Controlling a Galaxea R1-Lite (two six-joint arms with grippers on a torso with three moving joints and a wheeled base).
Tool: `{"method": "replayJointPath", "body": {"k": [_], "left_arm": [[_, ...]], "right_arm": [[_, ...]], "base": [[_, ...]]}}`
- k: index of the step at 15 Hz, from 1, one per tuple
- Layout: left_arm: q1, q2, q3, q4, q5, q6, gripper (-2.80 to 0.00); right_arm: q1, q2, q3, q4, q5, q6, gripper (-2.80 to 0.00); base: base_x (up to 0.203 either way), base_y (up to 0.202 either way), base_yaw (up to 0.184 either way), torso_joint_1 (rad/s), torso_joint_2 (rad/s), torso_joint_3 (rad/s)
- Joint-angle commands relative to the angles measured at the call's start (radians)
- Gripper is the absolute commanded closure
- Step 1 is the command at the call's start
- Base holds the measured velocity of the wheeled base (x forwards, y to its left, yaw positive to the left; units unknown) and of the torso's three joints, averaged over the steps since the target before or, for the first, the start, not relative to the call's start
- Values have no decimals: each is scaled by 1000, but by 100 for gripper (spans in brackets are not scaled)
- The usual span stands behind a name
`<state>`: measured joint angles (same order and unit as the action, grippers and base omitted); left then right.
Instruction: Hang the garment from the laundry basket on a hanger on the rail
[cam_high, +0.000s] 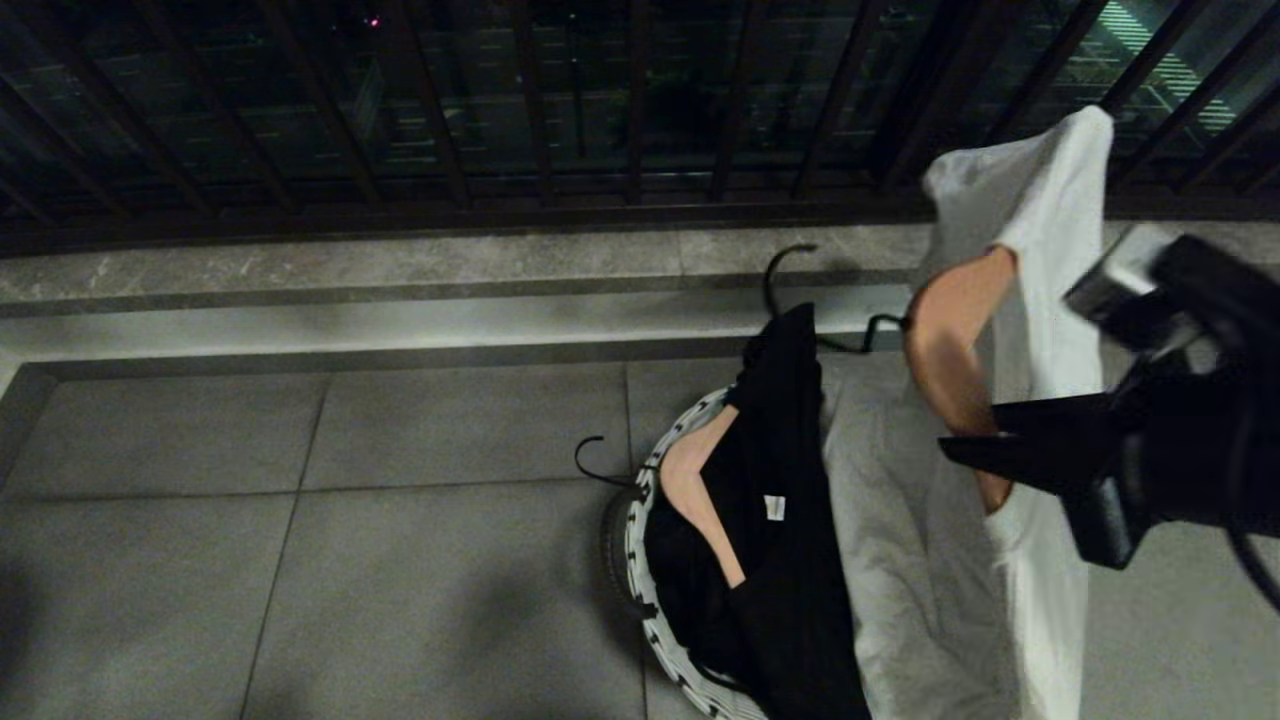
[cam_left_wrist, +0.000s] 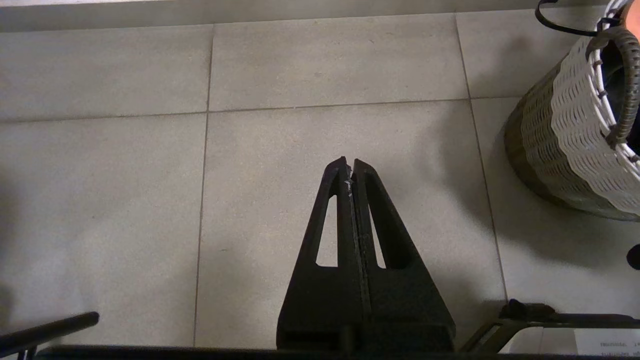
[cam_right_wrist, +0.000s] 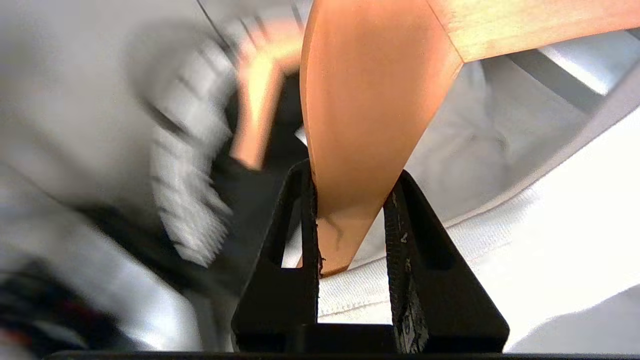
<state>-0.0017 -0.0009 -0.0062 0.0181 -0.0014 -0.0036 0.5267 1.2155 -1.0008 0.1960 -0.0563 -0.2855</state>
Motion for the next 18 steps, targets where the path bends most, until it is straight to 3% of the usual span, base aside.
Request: {"method": "replayJointPath", "body": {"k": [1, 4, 7, 16, 18], "left_arm": [[0, 1, 0, 0, 0, -1, 0], [0, 1, 0, 0, 0, 1, 0], [0, 1, 0, -1, 0, -1, 0], [0, 1, 0, -1, 0, -1, 0], [1, 1, 0, -1, 0, -1, 0]], "right_arm": [[-2, -162, -34, 26, 39, 94, 0], [-2, -315, -33, 46, 109, 227, 0], [-15, -446, 9, 56, 122, 269, 0], [-502, -729, 100, 149, 127, 244, 0], [-537, -811, 128, 165, 143, 236, 0]], "base": [[0, 0, 0, 0, 0, 0], [0, 0, 0, 0, 0, 0], [0, 0, 0, 0, 0, 0], [0, 0, 0, 0, 0, 0], [0, 0, 0, 0, 0, 0]]}}
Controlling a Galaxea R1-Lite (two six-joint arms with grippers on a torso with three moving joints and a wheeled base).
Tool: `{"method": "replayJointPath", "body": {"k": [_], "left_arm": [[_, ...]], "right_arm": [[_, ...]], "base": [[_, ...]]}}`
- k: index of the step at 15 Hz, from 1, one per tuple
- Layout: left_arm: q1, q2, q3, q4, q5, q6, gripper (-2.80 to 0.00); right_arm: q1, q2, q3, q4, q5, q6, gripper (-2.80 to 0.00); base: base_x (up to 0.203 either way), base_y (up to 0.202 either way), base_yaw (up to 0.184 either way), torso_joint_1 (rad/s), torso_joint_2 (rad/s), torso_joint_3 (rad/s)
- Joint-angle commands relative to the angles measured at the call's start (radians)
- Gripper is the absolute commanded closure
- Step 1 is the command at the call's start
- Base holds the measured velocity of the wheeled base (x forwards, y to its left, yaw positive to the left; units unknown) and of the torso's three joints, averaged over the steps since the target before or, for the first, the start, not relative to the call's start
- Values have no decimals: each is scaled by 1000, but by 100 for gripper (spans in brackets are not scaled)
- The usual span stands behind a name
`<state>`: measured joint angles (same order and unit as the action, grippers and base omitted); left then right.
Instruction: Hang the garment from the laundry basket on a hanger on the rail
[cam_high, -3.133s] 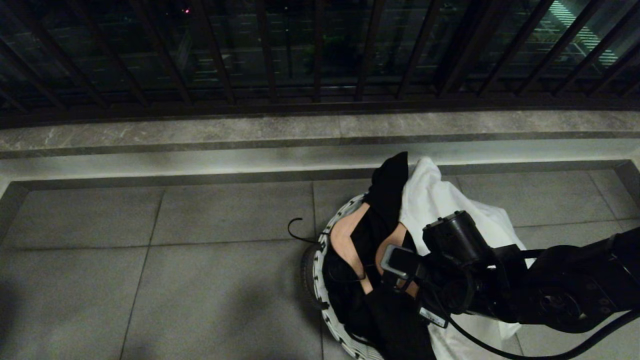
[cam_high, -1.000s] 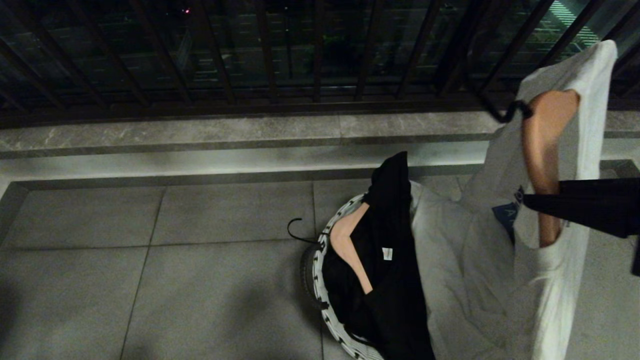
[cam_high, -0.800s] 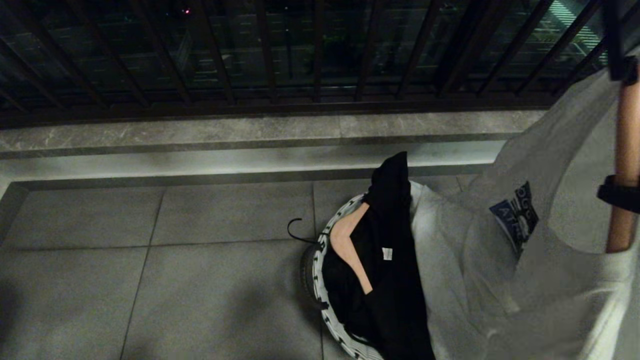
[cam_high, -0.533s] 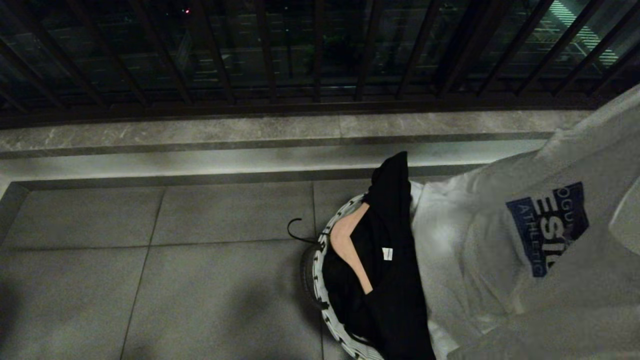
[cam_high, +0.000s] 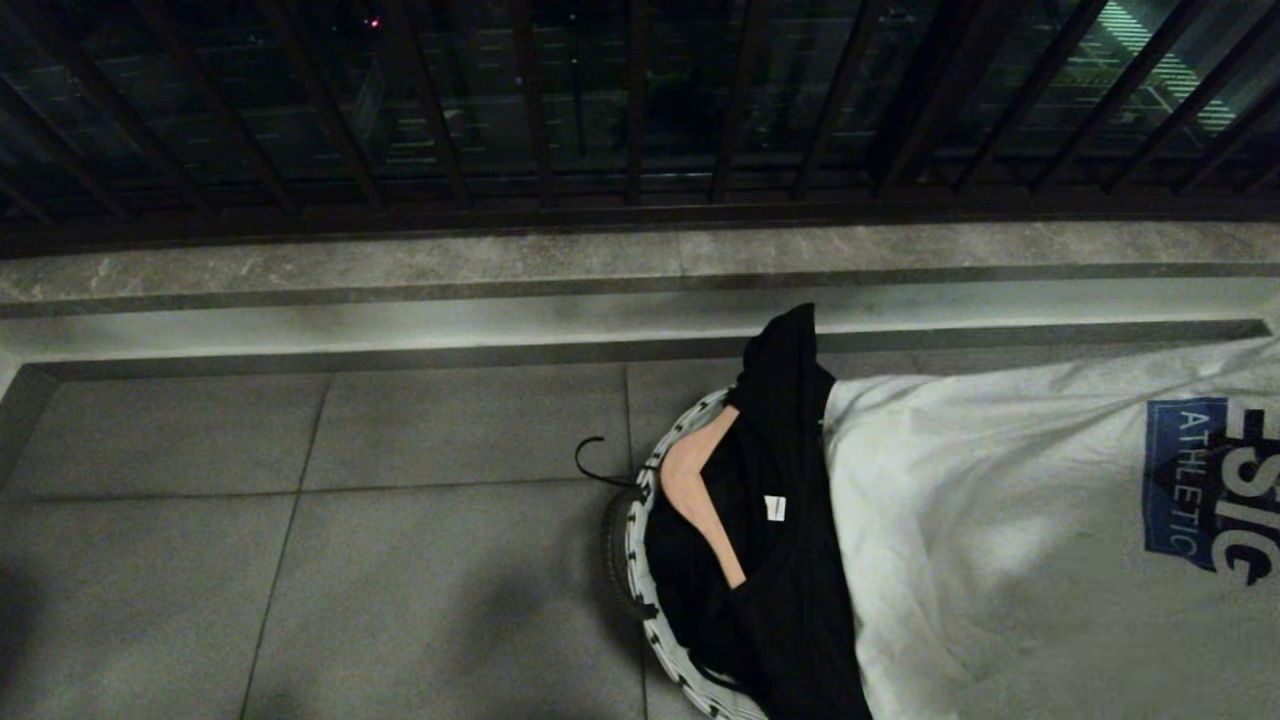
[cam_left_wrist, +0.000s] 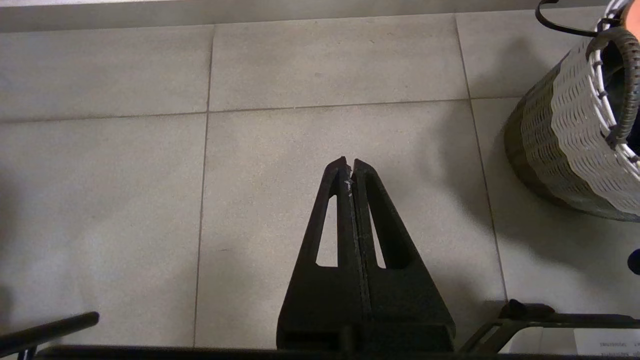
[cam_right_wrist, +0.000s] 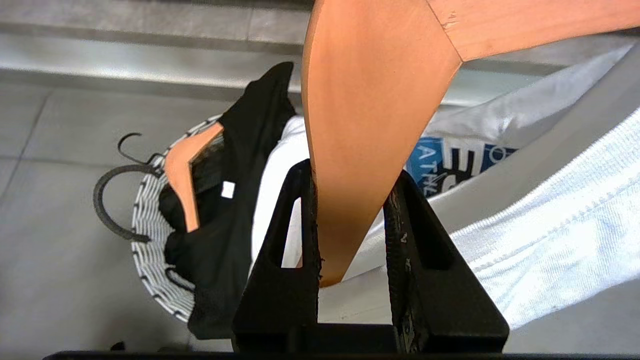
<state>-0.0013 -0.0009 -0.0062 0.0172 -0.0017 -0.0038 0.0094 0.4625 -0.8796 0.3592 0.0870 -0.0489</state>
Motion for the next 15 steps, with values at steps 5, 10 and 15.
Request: {"method": "replayJointPath", "body": {"k": [5, 10, 15], "left_arm": [[1, 1, 0, 0, 0, -1, 0], [0, 1, 0, 0, 0, -1, 0], [1, 1, 0, 0, 0, -1, 0]], "right_arm": [[-2, -202, 181, 0, 10, 2, 0], [-4, -311, 310, -17, 17, 87, 0], [-12, -413, 417, -177, 53, 112, 0]], "base": [[0, 0, 0, 0, 0, 0], [0, 0, 0, 0, 0, 0], [0, 0, 0, 0, 0, 0]]}}
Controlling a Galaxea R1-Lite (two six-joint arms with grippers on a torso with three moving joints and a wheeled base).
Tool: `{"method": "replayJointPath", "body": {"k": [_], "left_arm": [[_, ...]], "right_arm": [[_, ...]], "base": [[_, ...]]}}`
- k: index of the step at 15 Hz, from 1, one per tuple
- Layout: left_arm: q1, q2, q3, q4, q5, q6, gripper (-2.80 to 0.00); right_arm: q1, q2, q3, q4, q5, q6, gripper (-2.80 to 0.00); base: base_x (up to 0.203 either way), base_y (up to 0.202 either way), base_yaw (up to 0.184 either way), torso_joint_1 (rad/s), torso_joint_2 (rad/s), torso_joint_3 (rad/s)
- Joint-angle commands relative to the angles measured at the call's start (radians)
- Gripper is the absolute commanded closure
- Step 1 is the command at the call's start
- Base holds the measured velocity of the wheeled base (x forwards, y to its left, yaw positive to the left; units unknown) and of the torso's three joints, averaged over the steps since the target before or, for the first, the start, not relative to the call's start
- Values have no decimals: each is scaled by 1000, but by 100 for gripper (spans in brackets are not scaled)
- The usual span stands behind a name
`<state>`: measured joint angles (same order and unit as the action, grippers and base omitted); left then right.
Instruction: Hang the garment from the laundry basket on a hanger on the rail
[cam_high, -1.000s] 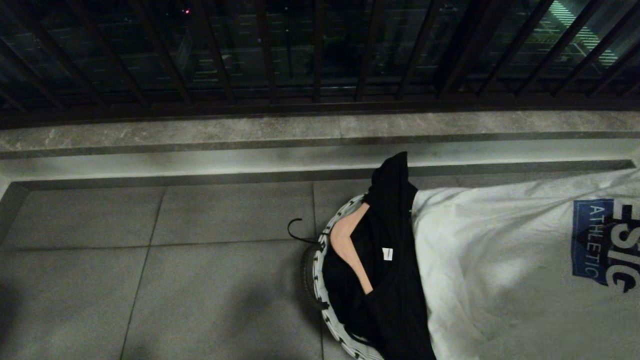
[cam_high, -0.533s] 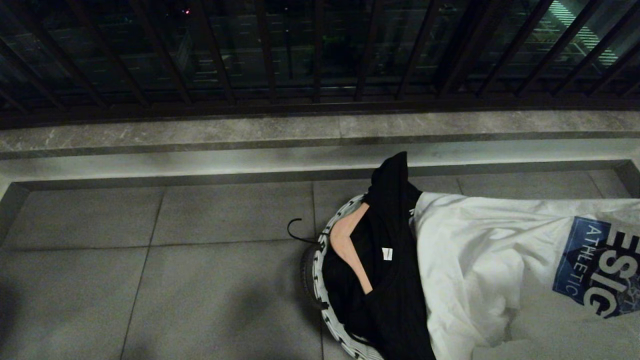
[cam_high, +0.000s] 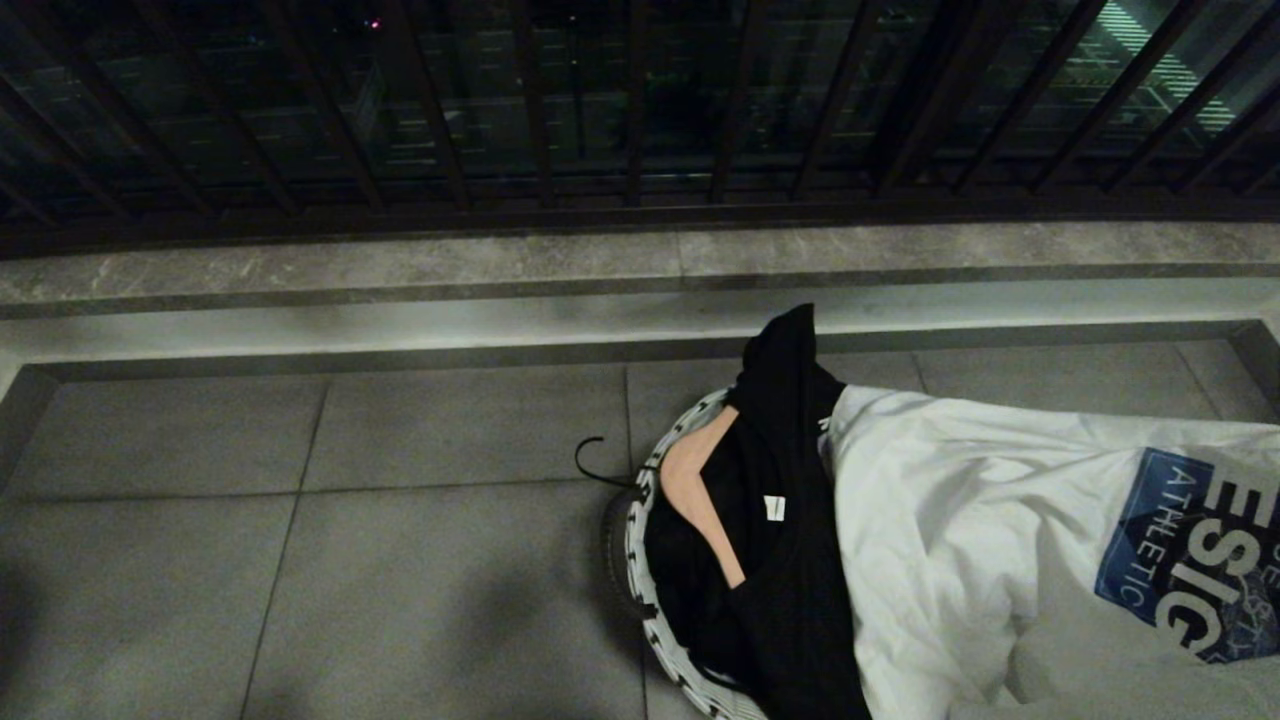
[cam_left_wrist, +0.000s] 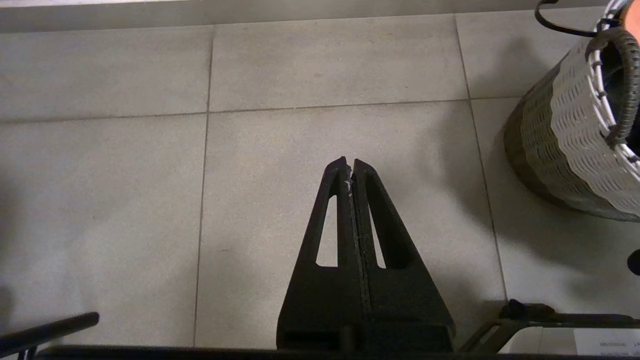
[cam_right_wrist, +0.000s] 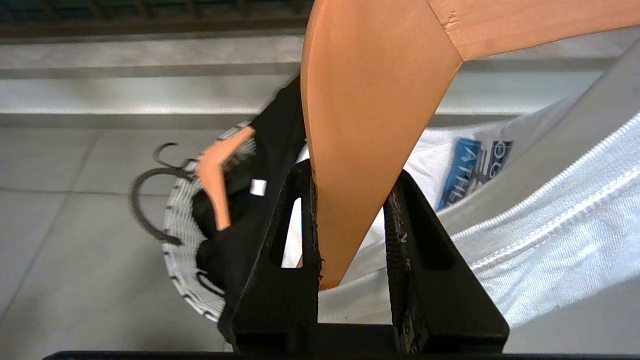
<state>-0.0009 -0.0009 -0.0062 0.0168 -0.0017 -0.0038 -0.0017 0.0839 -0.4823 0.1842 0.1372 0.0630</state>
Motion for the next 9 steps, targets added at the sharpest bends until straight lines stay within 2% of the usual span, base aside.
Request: {"method": "replayJointPath", "body": {"k": [1, 4, 9], "left_arm": [[-1, 1, 0, 0, 0, -1, 0], [-1, 1, 0, 0, 0, 1, 0], [0, 1, 0, 0, 0, -1, 0]], "right_arm": [[-1, -56, 41, -9, 13, 0, 0], [-3, -84, 88, -27, 13, 6, 0], [-3, -84, 271, -217, -27, 2, 0]], "base": [[0, 0, 0, 0, 0, 0], [0, 0, 0, 0, 0, 0], [0, 0, 0, 0, 0, 0]]}}
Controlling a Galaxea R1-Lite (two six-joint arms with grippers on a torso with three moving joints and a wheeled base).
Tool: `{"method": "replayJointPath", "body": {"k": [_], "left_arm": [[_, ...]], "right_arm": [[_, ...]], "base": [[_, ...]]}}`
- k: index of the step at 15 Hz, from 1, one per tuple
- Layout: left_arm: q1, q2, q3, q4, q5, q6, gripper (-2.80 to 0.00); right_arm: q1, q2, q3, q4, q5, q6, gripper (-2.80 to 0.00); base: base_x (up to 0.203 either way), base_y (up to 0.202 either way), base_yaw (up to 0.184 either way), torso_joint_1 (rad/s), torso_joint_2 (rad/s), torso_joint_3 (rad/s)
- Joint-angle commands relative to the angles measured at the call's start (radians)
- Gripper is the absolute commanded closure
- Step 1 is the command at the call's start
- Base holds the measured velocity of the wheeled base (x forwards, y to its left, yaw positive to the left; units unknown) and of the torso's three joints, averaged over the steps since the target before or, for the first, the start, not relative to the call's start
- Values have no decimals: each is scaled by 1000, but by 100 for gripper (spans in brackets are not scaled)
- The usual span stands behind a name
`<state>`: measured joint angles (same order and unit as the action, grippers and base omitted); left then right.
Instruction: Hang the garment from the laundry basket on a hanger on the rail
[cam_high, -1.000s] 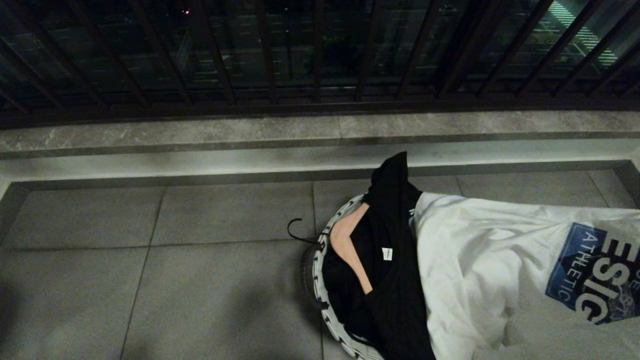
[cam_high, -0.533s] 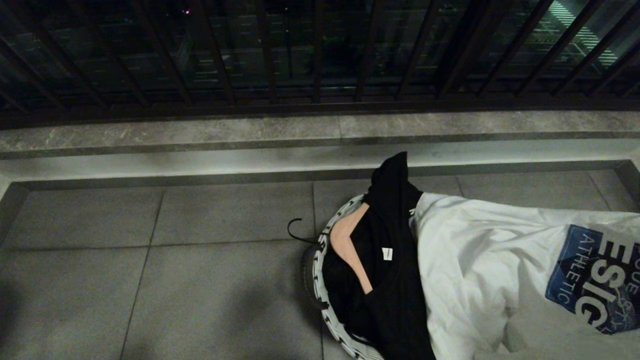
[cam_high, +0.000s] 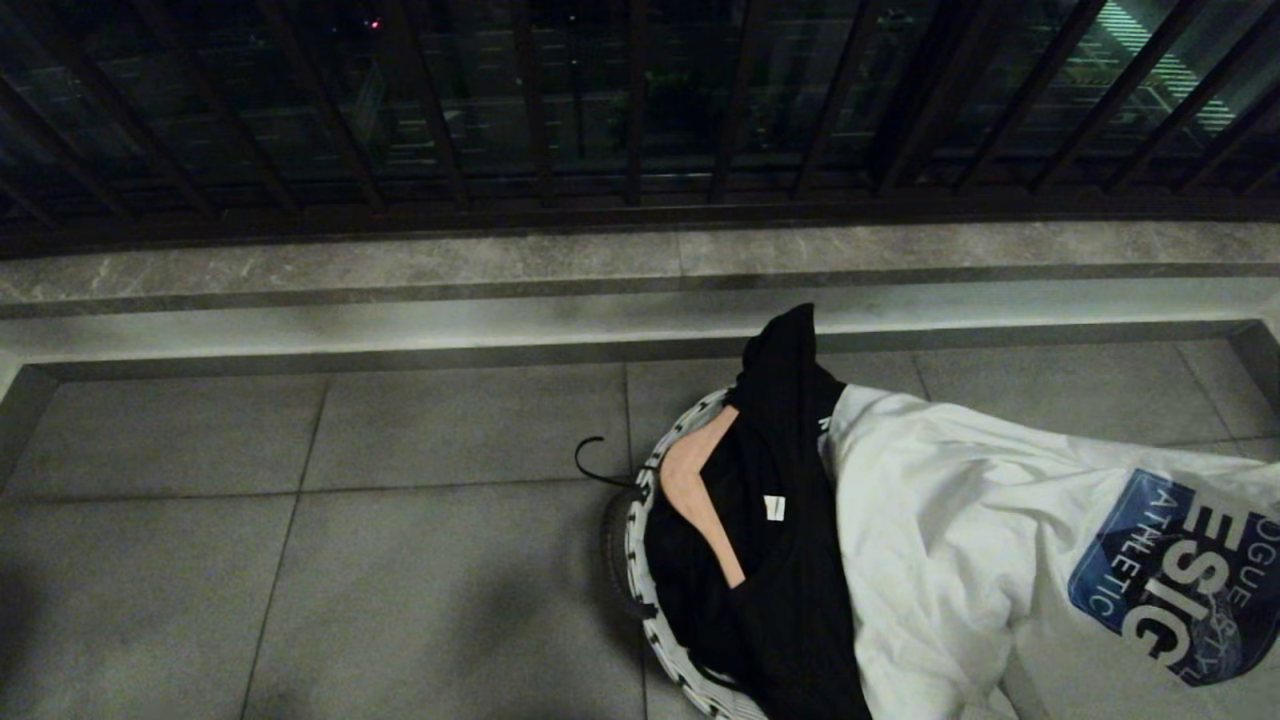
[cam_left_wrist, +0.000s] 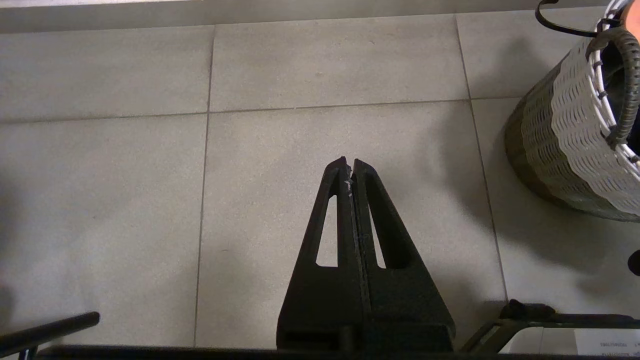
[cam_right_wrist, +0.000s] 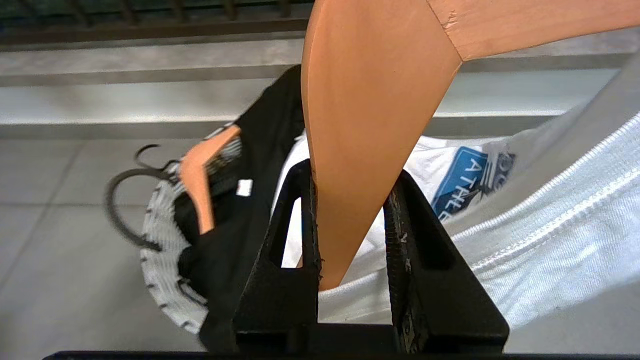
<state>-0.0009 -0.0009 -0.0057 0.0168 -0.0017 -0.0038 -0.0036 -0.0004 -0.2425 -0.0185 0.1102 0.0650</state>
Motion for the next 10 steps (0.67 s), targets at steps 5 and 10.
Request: {"method": "replayJointPath", "body": {"k": [5, 10], "left_arm": [[-1, 1, 0, 0, 0, -1, 0], [0, 1, 0, 0, 0, -1, 0]], "right_arm": [[0, 0, 49, -41, -7, -4, 0], [-1, 0, 40, -55, -21, -4, 0]], "base": [[0, 0, 0, 0, 0, 0], [0, 0, 0, 0, 0, 0]]}}
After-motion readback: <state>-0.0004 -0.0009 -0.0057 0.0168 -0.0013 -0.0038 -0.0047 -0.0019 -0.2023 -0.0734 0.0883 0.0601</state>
